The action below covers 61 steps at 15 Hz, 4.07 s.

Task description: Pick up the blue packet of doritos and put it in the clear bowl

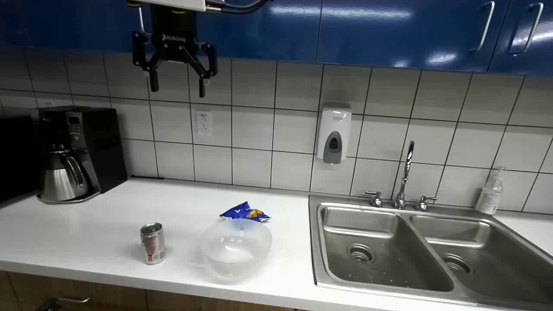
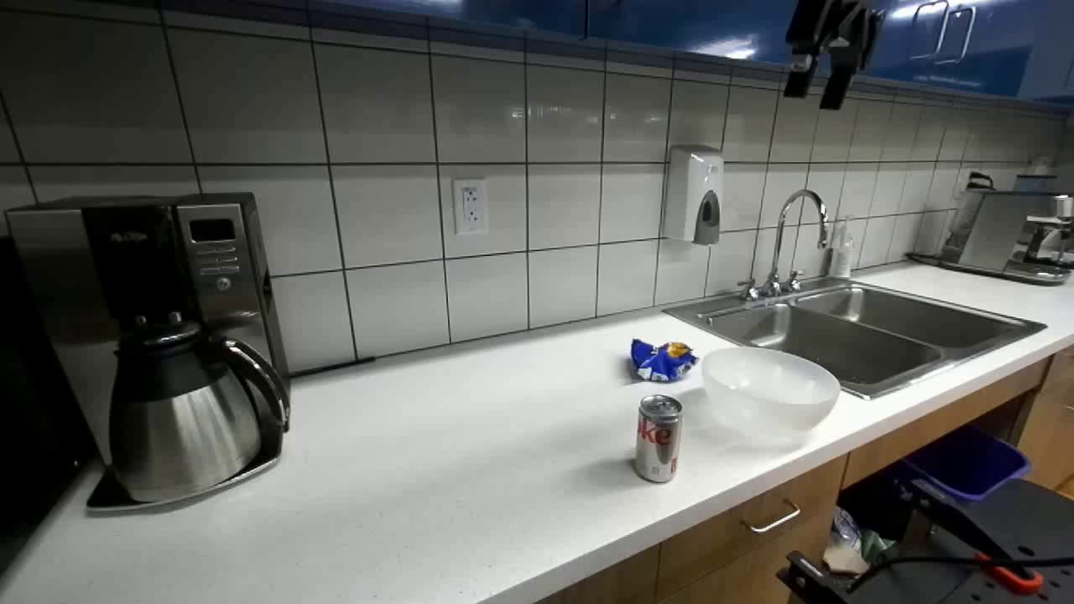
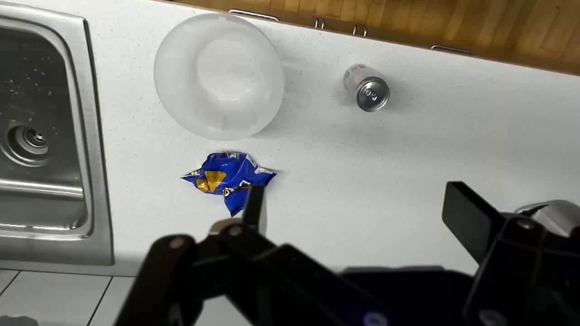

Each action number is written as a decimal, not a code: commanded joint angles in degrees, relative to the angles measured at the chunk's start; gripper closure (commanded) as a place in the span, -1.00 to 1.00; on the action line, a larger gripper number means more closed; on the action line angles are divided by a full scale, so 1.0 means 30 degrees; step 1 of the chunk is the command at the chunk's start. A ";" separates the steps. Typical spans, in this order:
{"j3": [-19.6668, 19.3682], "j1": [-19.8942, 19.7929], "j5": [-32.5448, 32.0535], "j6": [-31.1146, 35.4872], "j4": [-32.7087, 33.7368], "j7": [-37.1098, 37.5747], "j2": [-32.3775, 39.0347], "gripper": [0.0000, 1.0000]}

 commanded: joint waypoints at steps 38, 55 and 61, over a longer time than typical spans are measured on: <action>0.2637 -0.1612 -0.2067 1.0284 0.0575 1.0598 1.3181 -1.00; 0.1036 -0.1013 -0.0884 0.9958 0.7734 1.7322 2.0678 -1.00; 0.0814 -0.0805 -0.0092 0.9908 0.9803 1.8927 2.2726 -1.00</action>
